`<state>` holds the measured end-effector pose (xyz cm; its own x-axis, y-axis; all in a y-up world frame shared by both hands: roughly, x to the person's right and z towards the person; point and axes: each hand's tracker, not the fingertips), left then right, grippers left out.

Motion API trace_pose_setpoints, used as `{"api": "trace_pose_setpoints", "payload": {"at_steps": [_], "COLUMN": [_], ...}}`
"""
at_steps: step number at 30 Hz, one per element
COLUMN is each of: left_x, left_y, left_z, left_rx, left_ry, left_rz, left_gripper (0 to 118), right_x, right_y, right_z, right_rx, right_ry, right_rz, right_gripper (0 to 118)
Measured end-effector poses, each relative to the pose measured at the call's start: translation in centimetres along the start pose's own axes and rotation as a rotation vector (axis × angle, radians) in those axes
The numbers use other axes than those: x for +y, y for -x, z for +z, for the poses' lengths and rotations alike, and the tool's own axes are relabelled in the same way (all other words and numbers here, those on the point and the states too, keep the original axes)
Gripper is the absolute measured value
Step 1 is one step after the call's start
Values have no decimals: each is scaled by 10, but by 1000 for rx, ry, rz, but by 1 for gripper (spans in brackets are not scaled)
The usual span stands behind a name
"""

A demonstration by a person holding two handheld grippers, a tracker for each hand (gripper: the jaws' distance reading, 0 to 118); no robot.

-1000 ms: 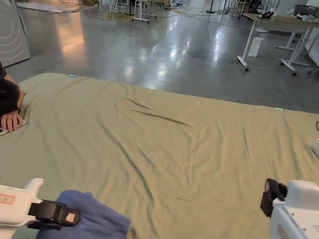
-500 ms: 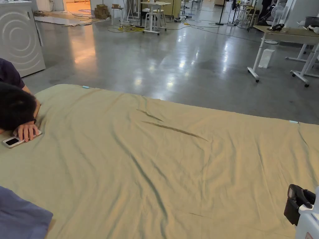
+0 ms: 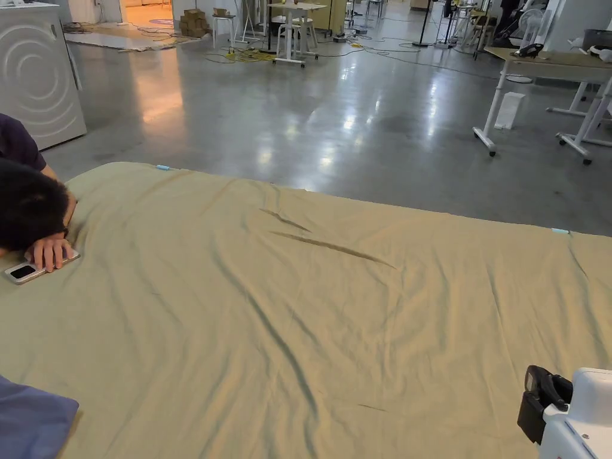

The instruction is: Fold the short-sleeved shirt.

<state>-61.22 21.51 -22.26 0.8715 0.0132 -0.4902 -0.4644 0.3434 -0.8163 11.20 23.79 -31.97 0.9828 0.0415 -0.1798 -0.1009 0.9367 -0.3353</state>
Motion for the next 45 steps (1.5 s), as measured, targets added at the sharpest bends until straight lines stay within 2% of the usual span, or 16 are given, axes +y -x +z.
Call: {"api": "trace_pose_setpoints", "payload": {"at_steps": [2,4,11,16,22,29,30,32,34,37,45], "left_x": [2,2,-6,-29,-85,-133,-137,-147,-151,-154,-165], "left_y": [-3,-11,-71,-134,-241,-345,-357,-380,-398,-415,-426], "left_z": [8,14,35,40,46,52,54,60,64,69,73], "left_rx": [25,134,237,86,-105,-186,-196,-221,-216,-243,-291], "left_ry": [-26,-82,-306,-436,-688,-896,-912,-940,-951,-954,-950], "left_rz": [-11,-60,-150,-177,-141,-177,-183,-221,-230,-207,-200], "left_gripper": [62,62,62,62,62,62,60,47,22,3,1], "right_x": [-1,-1,-4,-7,-3,11,13,14,14,13,6], "right_y": [-3,-7,-20,-29,-34,-29,-28,-25,-23,-21,-23], "right_z": [1,2,5,9,9,1,1,0,0,0,4], "right_rx": [1,0,-6,-12,-24,-41,-40,-45,-45,-40,-40], "right_ry": [2,1,1,-5,-31,-75,-81,-96,-105,-108,-116], "right_rz": [-6,-12,-25,-36,-31,-20,-20,-15,-7,0,-13], "right_gripper": [0,0,0,0,0,0,0,0,0,0,0]}}
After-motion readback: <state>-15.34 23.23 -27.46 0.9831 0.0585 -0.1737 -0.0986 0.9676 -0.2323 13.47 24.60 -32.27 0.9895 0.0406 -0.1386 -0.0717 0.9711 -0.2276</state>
